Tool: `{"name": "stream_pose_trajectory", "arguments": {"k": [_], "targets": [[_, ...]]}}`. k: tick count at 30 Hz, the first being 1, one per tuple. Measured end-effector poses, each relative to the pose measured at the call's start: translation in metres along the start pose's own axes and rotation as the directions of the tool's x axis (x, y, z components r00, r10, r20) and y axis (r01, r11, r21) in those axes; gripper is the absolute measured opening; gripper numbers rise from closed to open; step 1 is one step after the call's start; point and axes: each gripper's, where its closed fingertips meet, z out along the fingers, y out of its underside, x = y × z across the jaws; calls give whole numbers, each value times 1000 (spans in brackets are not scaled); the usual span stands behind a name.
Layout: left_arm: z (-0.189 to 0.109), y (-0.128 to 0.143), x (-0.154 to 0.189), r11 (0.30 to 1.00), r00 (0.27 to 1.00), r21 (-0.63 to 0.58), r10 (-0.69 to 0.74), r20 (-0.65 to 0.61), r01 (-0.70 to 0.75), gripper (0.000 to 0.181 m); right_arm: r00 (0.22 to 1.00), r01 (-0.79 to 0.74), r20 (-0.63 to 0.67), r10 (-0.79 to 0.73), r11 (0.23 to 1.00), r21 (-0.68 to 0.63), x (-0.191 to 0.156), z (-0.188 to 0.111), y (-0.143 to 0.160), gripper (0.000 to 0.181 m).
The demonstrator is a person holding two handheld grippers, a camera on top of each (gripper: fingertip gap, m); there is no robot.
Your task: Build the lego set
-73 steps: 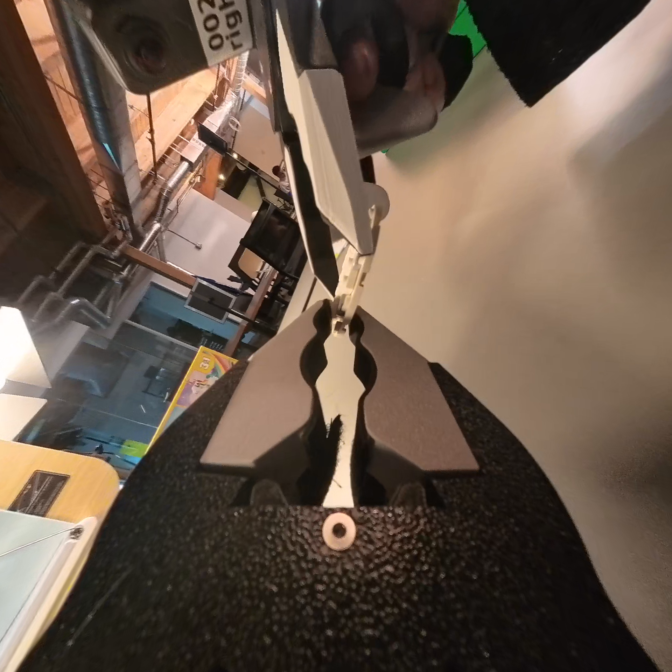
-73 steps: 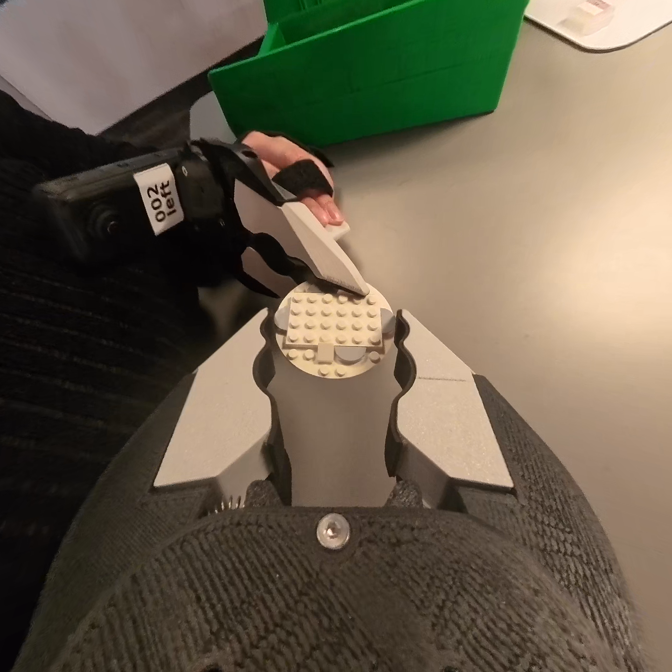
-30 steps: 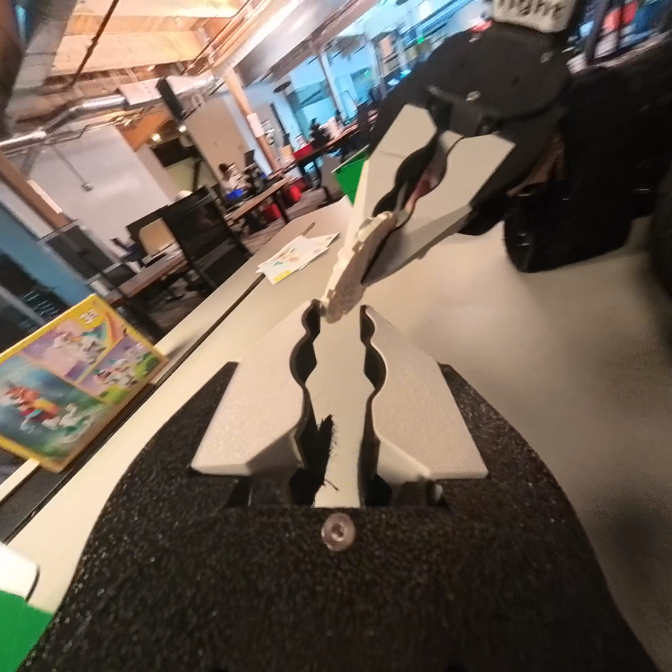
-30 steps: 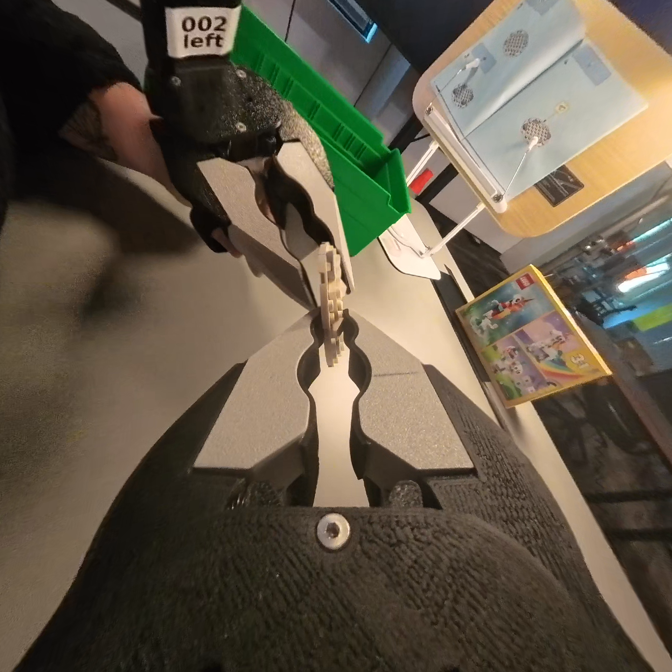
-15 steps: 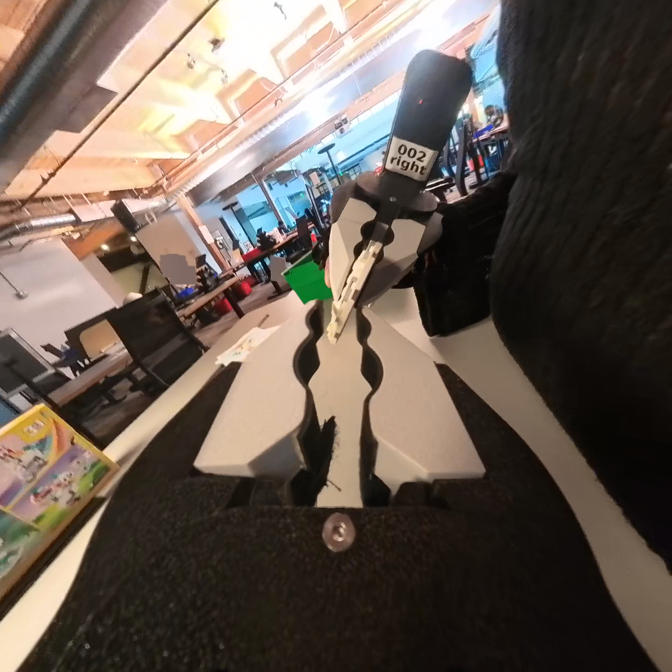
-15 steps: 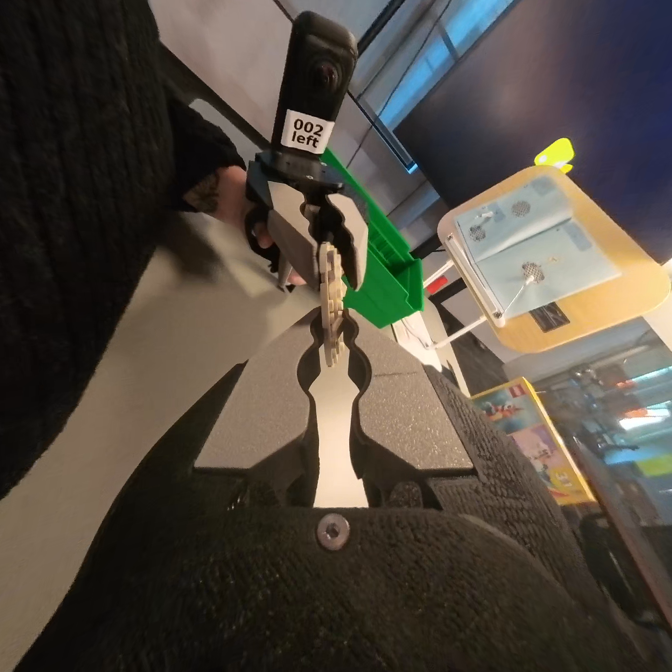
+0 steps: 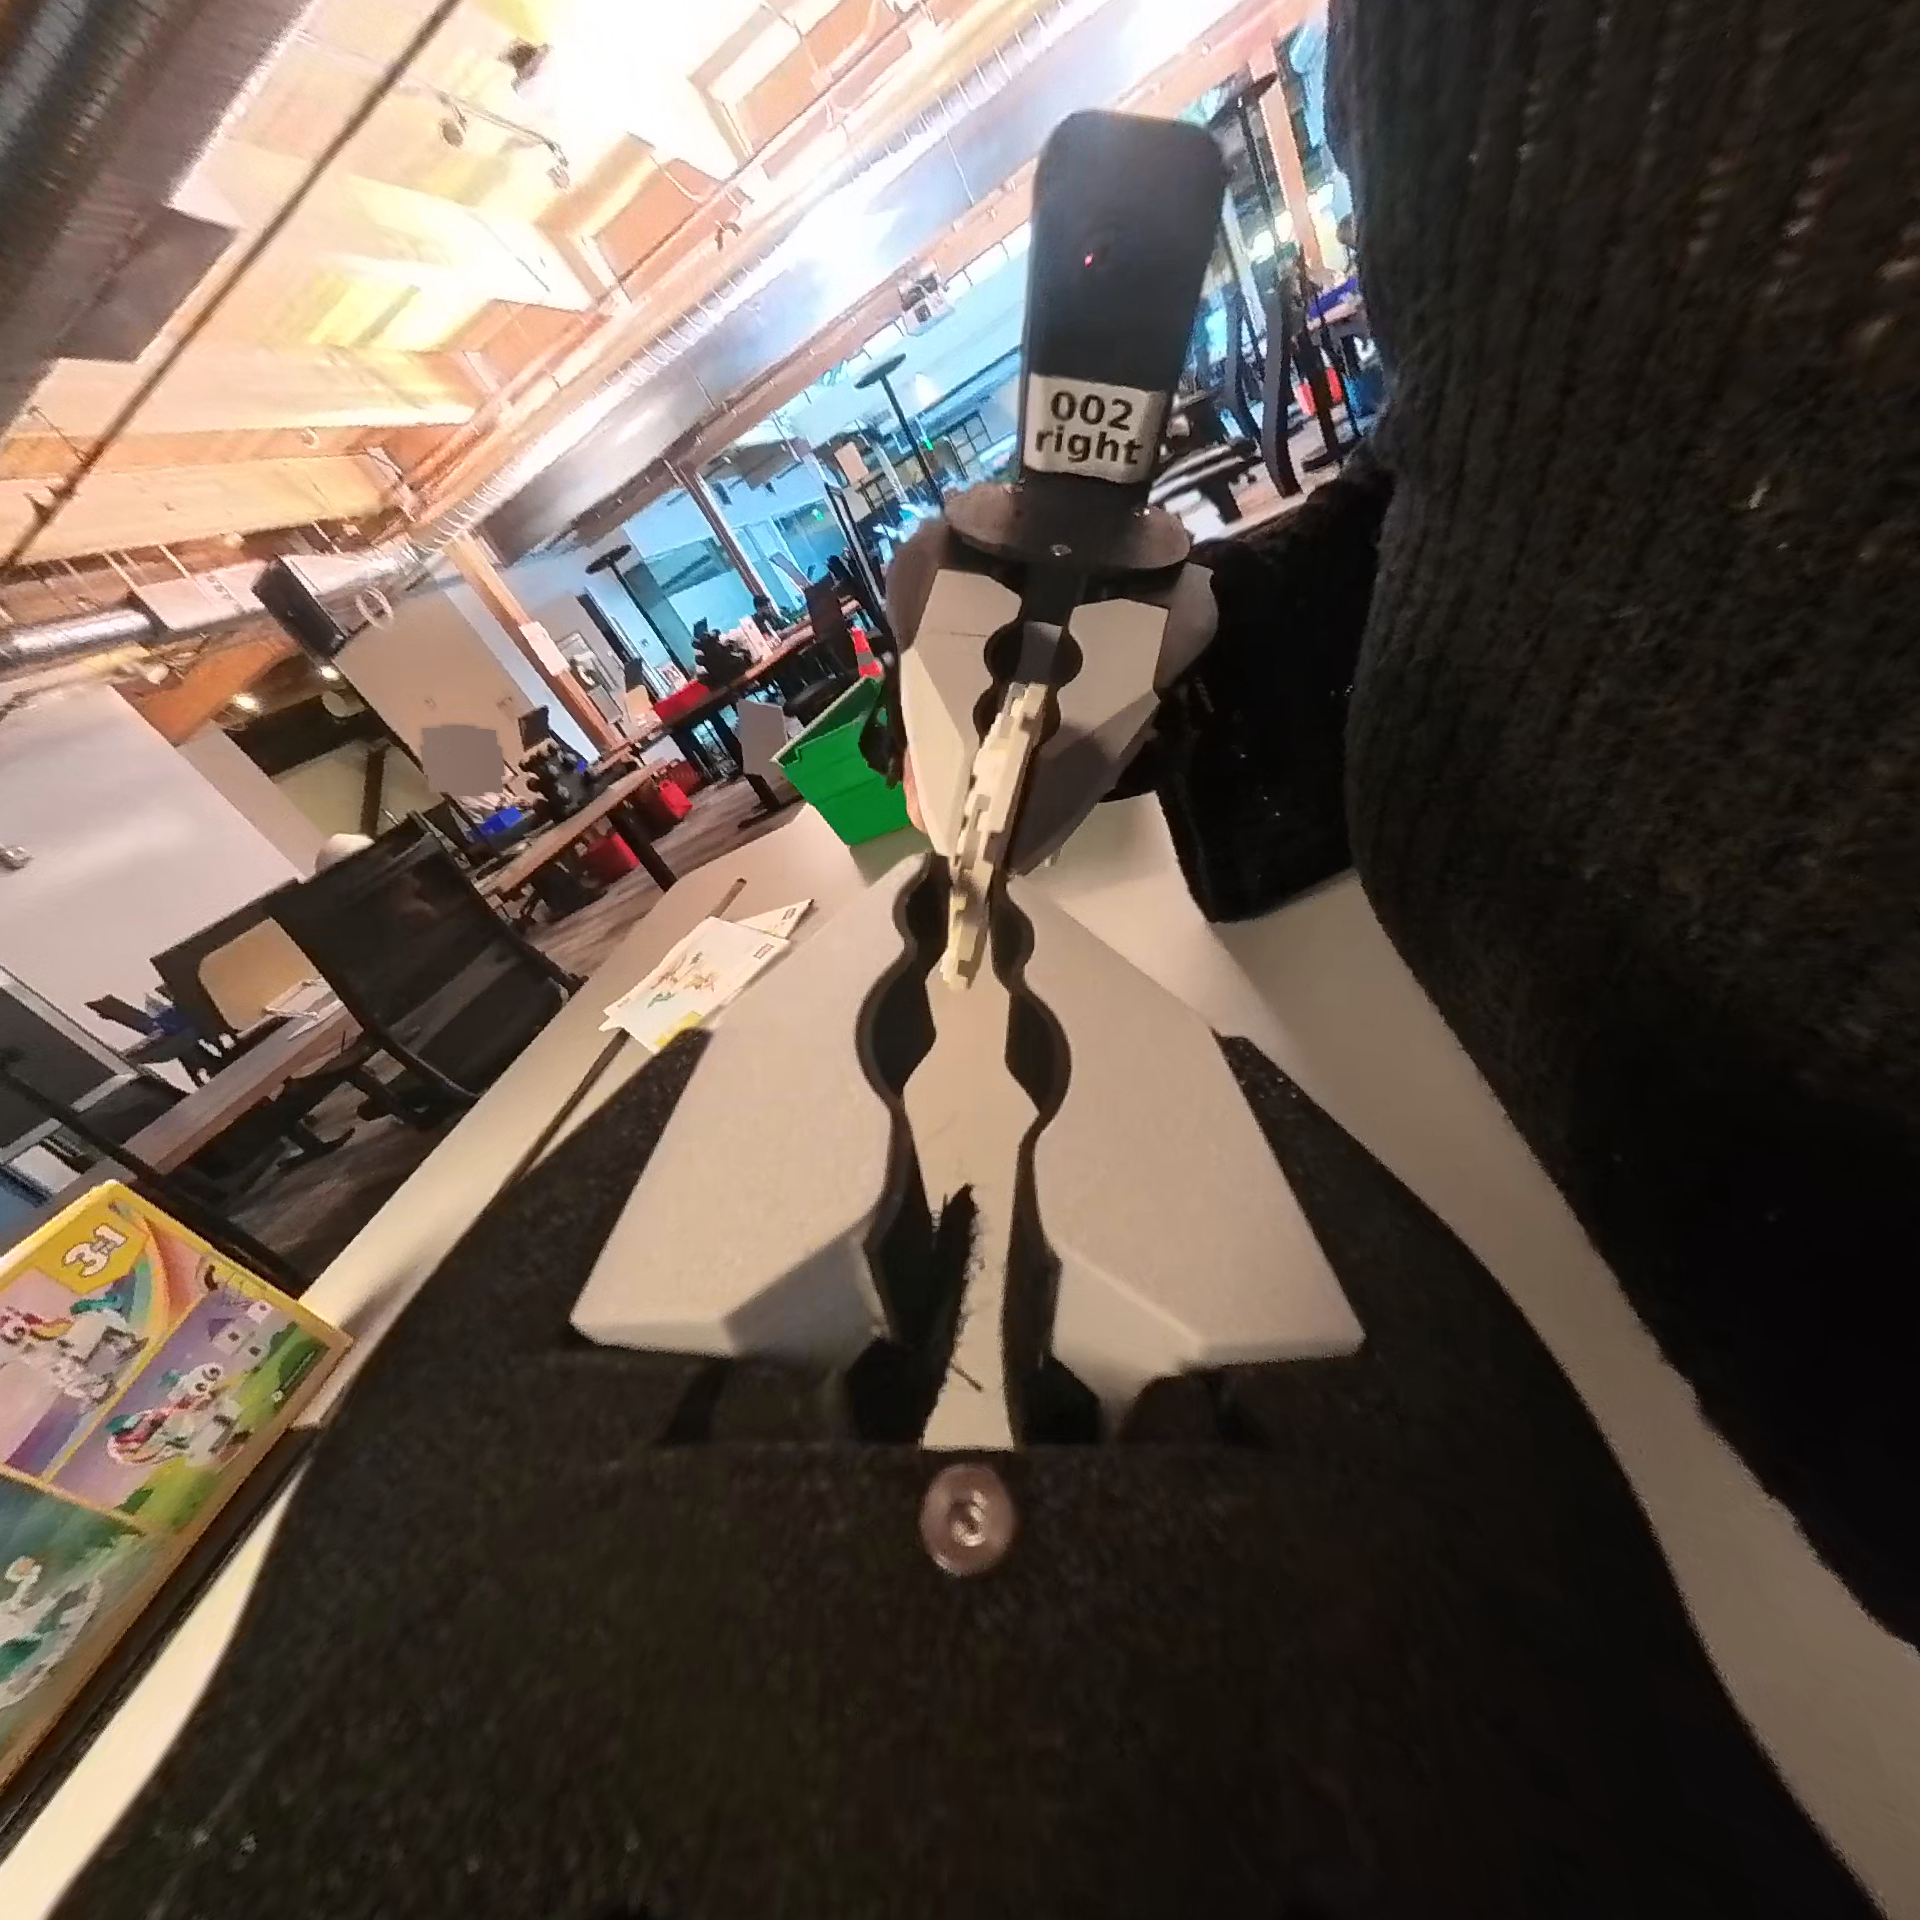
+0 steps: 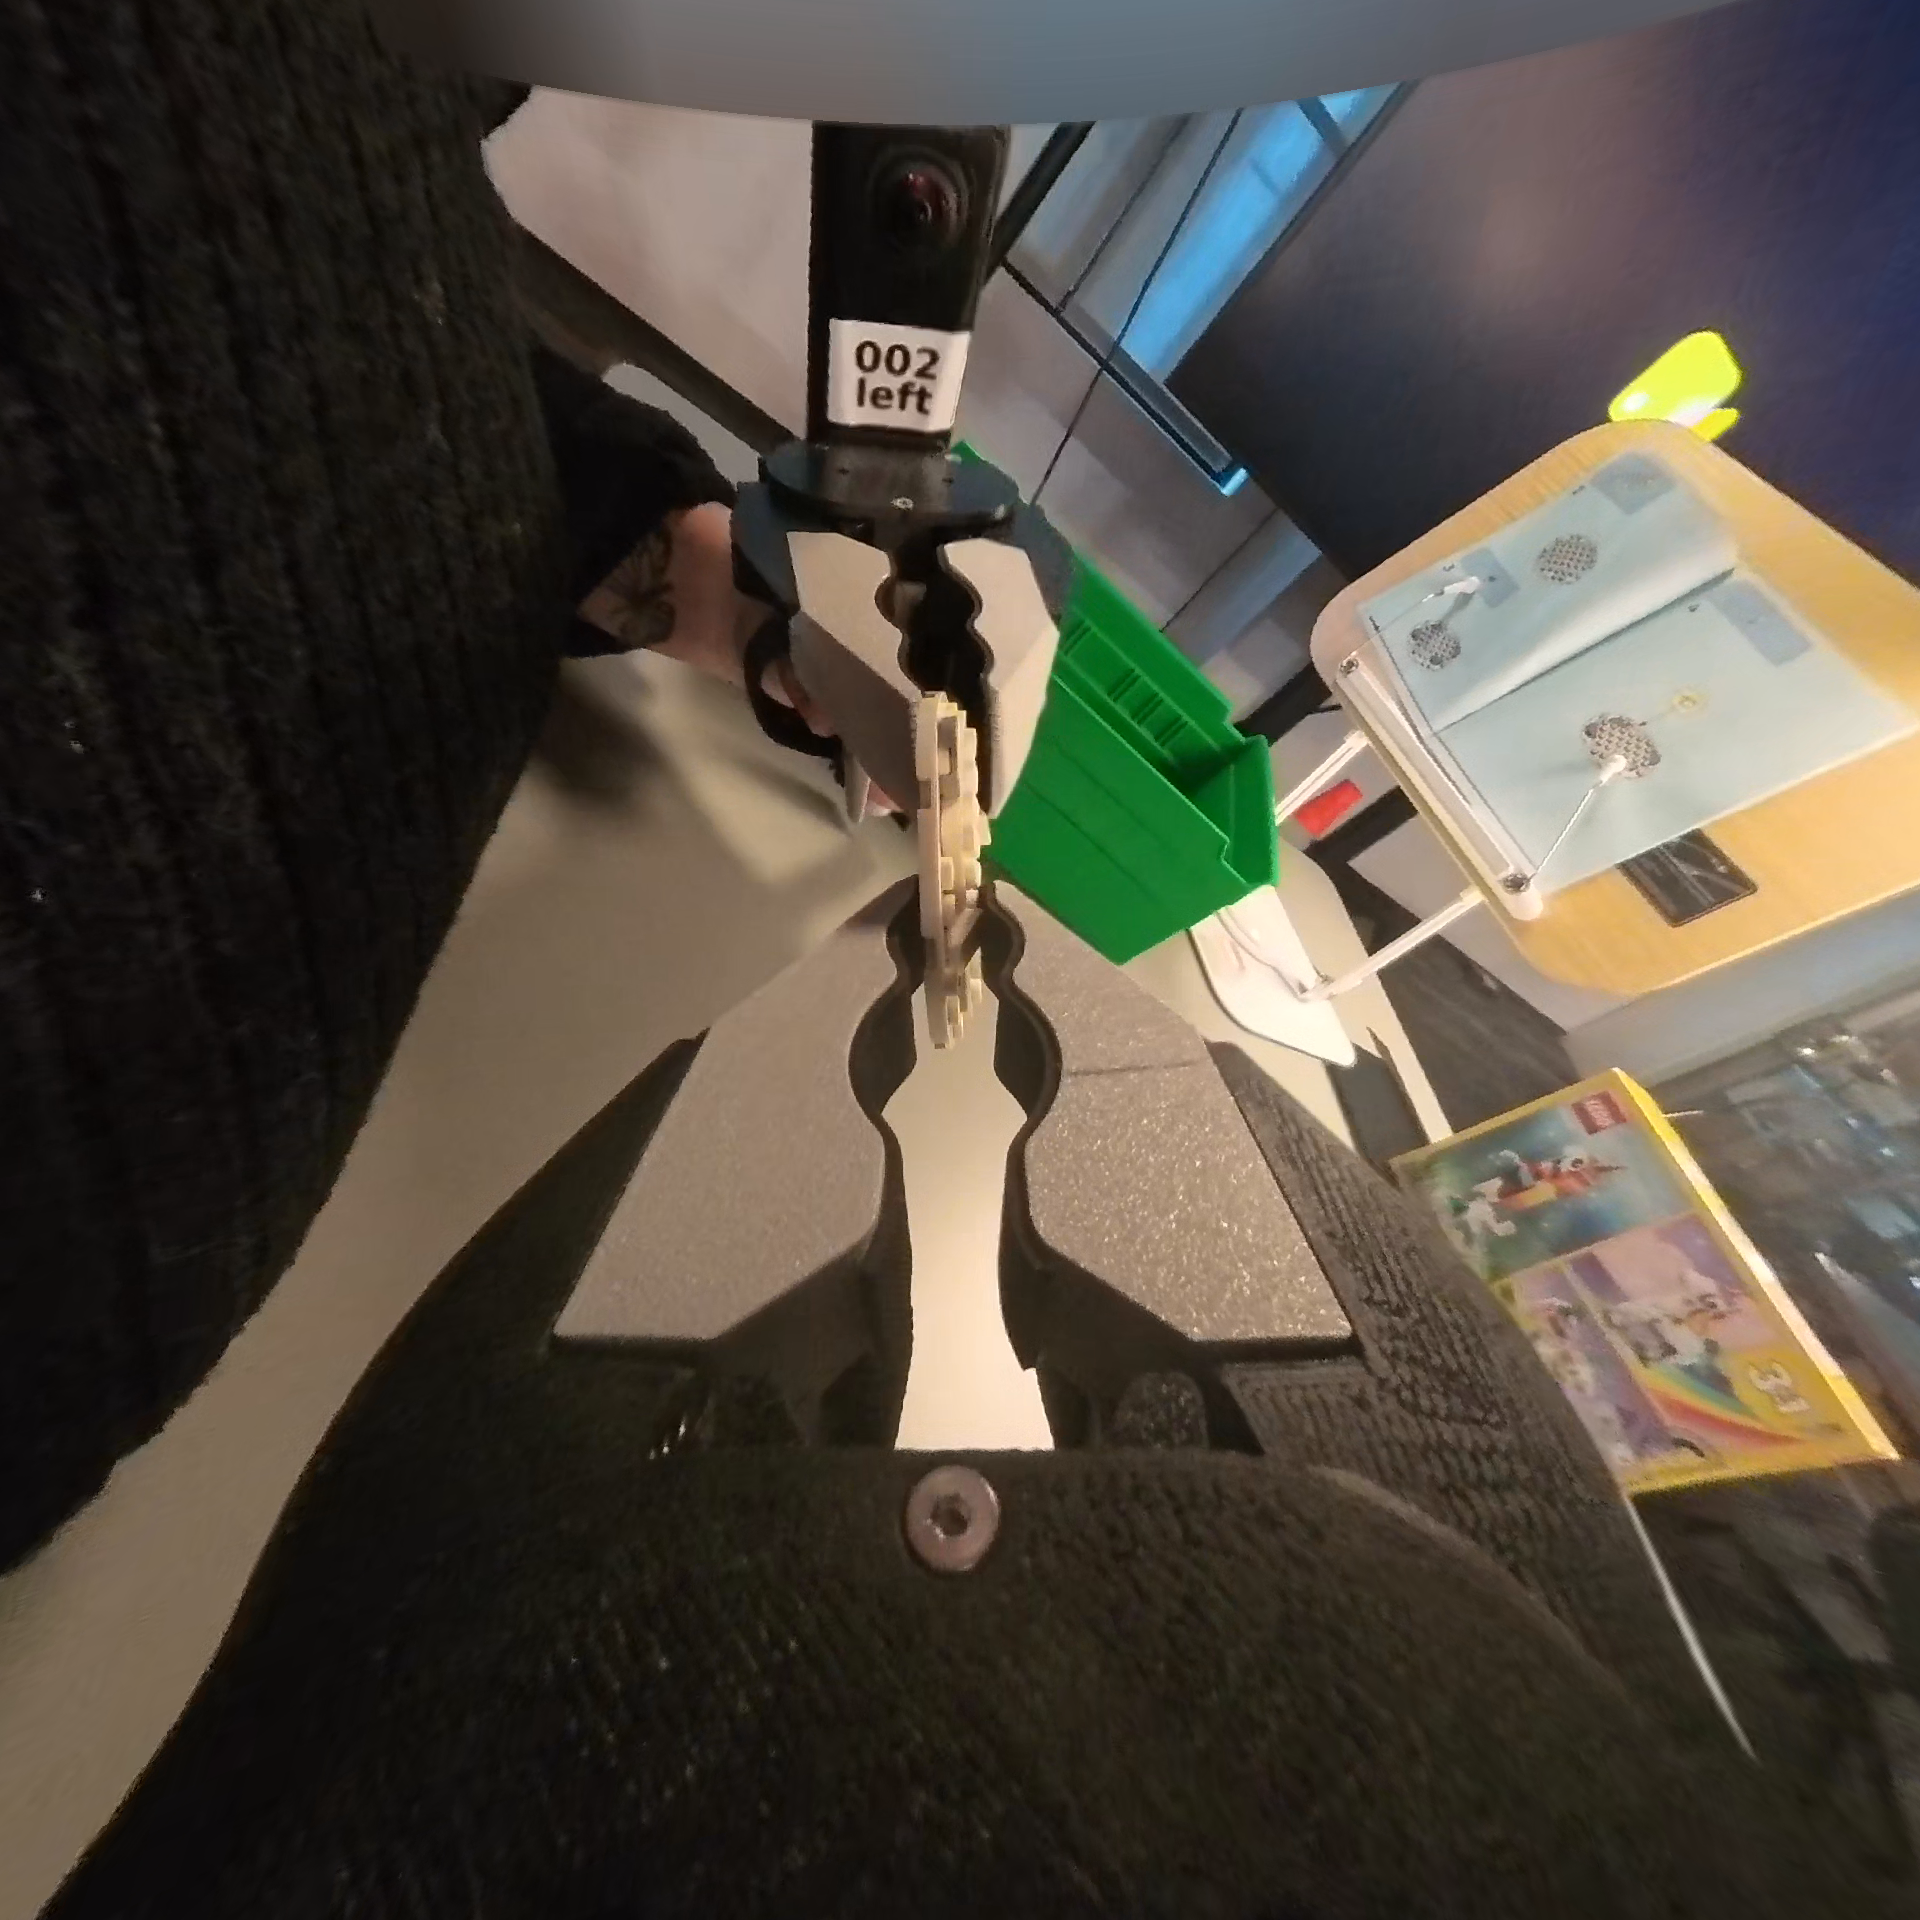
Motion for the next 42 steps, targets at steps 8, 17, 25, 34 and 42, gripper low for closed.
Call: {"name": "stream_pose_trajectory", "arguments": {"k": [8, 17, 25, 34, 42], "targets": [[-1, -1, -1, 999, 999, -4, -44, -6, 44, 4, 999, -33, -1, 33, 999, 6, 0, 0, 3, 7], [-4, -2, -4, 987, 989, 59, -148, -9, 148, 12, 999, -49, 0, 49, 998, 32, 1, 0, -2, 7], [-4, -1, 1, 990, 991, 44, -132, -20, 133, 5, 999, -54, 2, 54, 998, 27, 1, -1, -2, 7], [-2, 6, 2, 985, 984, -23, -174, -42, 173, 3, 998, -55, -3, 55, 998, 13, 1, -2, 3, 7], [-1, 1, -1, 975, 976, 35, -218, -23, 218, 4, 995, -91, -21, 93, 994, 58, 2, -4, 0, 7]]}}
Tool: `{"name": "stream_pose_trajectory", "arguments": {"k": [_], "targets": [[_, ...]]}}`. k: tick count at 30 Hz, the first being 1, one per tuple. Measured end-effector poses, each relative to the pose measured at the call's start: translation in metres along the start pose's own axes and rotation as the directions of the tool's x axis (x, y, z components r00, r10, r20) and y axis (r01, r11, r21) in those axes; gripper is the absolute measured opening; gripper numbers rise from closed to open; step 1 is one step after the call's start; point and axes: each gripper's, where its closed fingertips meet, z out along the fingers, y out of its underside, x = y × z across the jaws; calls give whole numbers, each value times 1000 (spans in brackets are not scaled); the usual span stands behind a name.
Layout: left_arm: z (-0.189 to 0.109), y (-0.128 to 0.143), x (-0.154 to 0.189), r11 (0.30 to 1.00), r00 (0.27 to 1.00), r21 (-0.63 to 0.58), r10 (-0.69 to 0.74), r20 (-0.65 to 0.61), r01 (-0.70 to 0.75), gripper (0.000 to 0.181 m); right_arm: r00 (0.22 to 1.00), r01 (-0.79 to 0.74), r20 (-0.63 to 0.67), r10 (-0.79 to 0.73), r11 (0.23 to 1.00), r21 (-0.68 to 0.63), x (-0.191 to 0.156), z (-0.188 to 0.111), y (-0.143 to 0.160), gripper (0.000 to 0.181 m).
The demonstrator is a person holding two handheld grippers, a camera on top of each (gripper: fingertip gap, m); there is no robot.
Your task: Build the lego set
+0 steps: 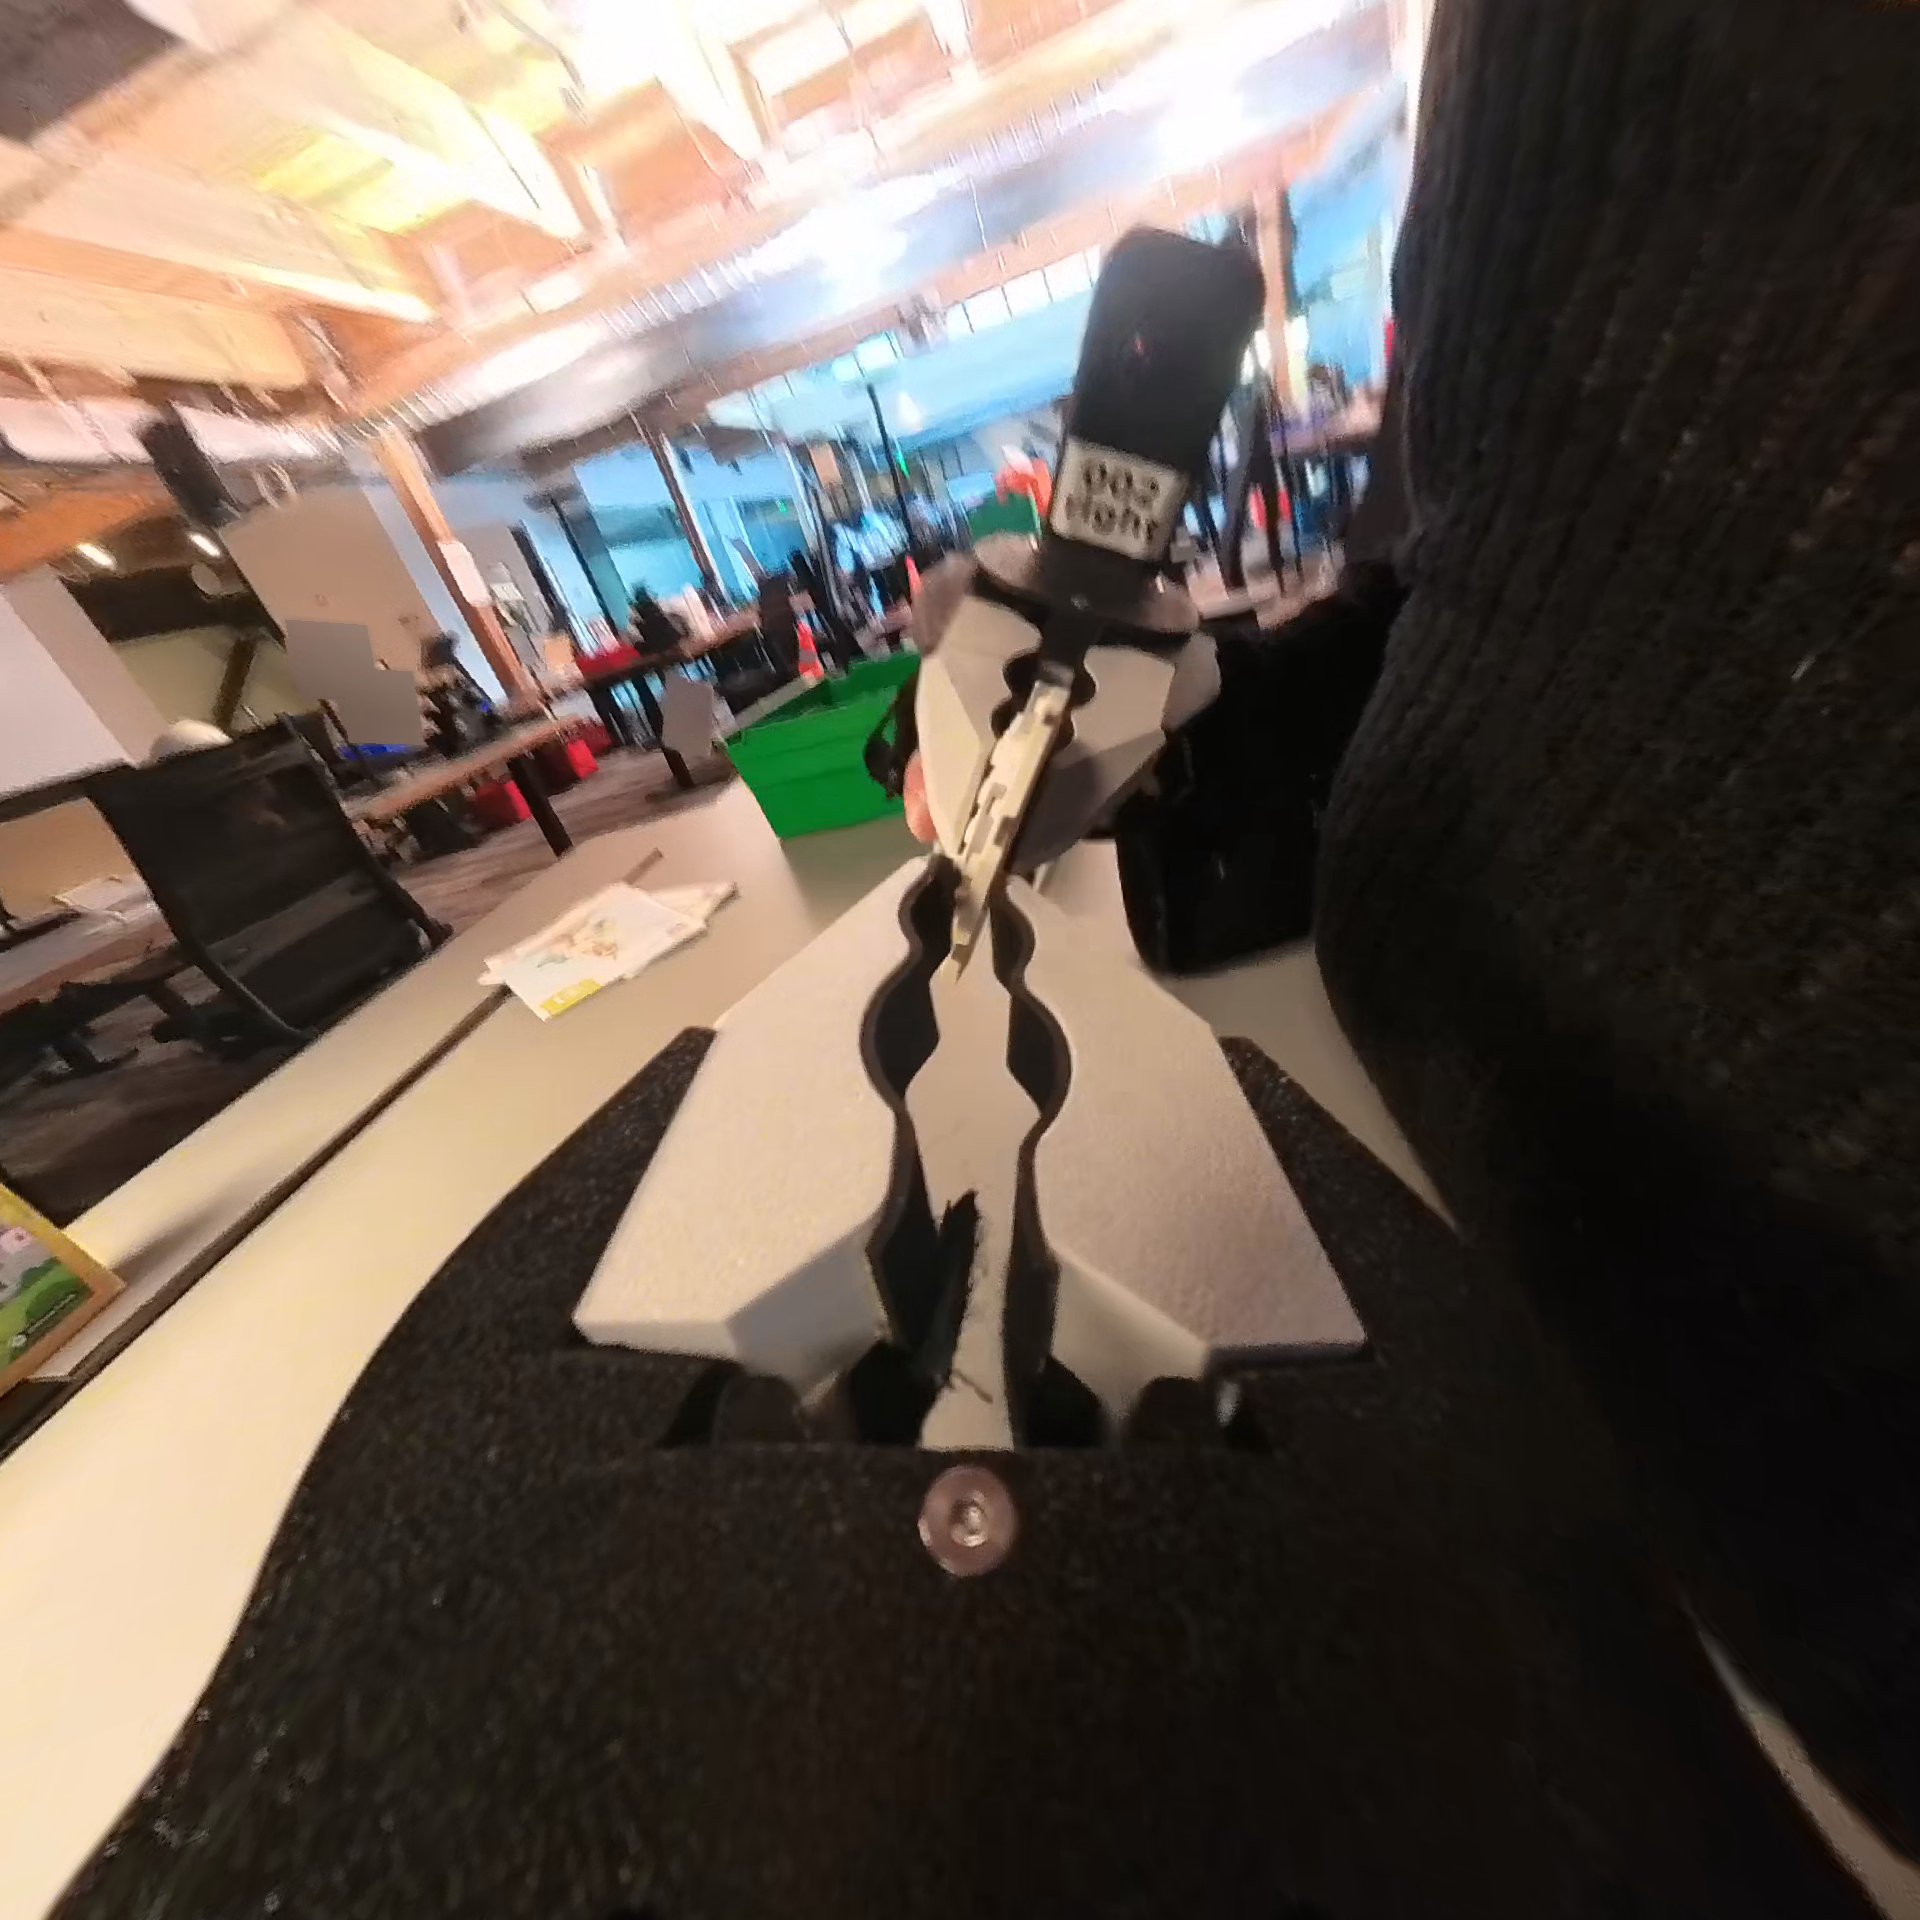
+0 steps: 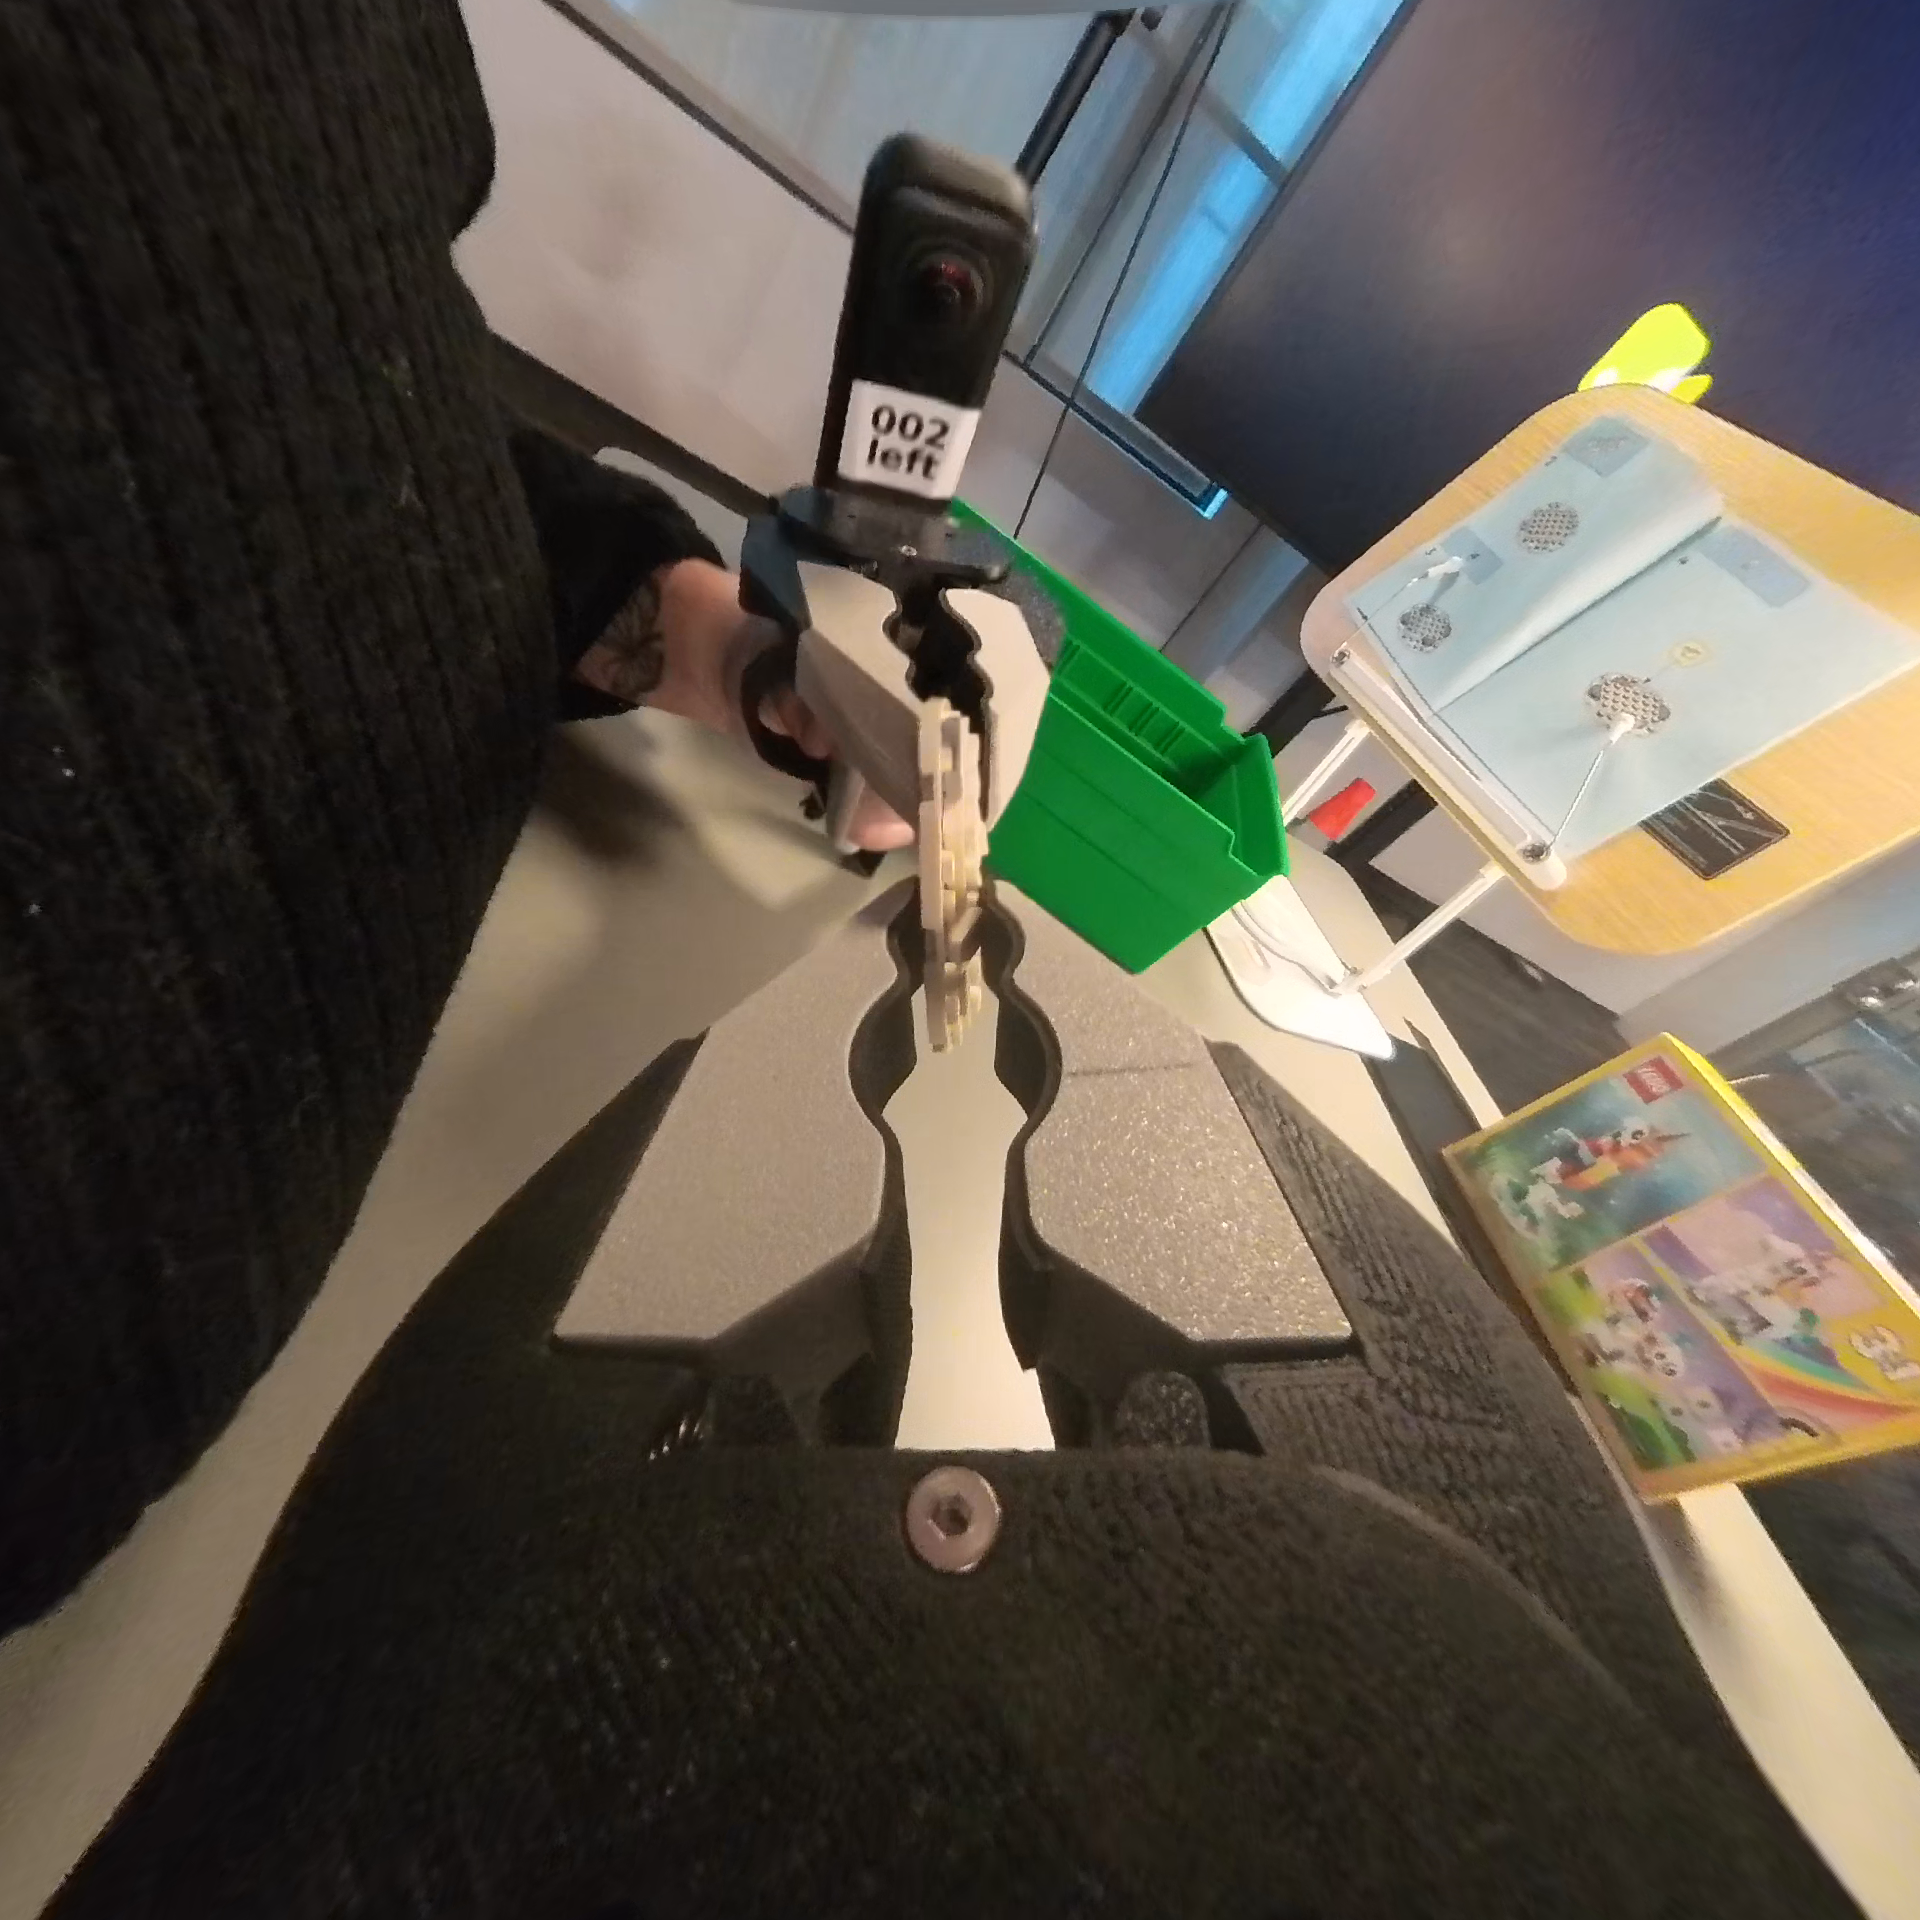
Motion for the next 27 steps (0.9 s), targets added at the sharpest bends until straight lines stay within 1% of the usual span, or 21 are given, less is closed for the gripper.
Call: {"name": "stream_pose_trajectory", "arguments": {"k": [1, 3, 4, 11, 16, 22, 27], "targets": [[0, -2, 0, 1000, 1000, 20, -1, 9, 1, 6, 1000, -2, -3, 2, 1000, 13, 1, 0, -2, 7], [0, -3, 3, 1000, 1000, 21, -6, -12, 6, 13, 1000, -3, 0, 3, 1000, 30, 0, 0, -6, 7], [-1, -5, 3, 1000, 1000, 30, -3, -8, 3, 13, 1000, -5, 2, 5, 999, 35, 0, 0, -6, 7], [-3, -9, 2, 999, 999, 39, 35, 2, -36, 4, 999, -35, 10, 35, 997, 61, 0, 0, -9, 7], [-4, -7, 0, 999, 999, 27, 34, 11, -34, 8, 999, -35, 16, 34, 997, 63, 0, 0, -10, 7], [-6, -9, 2, 998, 998, 39, 56, 3, -56, 4, 999, -38, 23, 36, 997, 67, 0, 3, -12, 6], [-6, -5, 2, 998, 999, 16, 53, -6, -53, 3, 999, -41, 26, 40, 997, 60, 0, 3, -9, 7]]}}
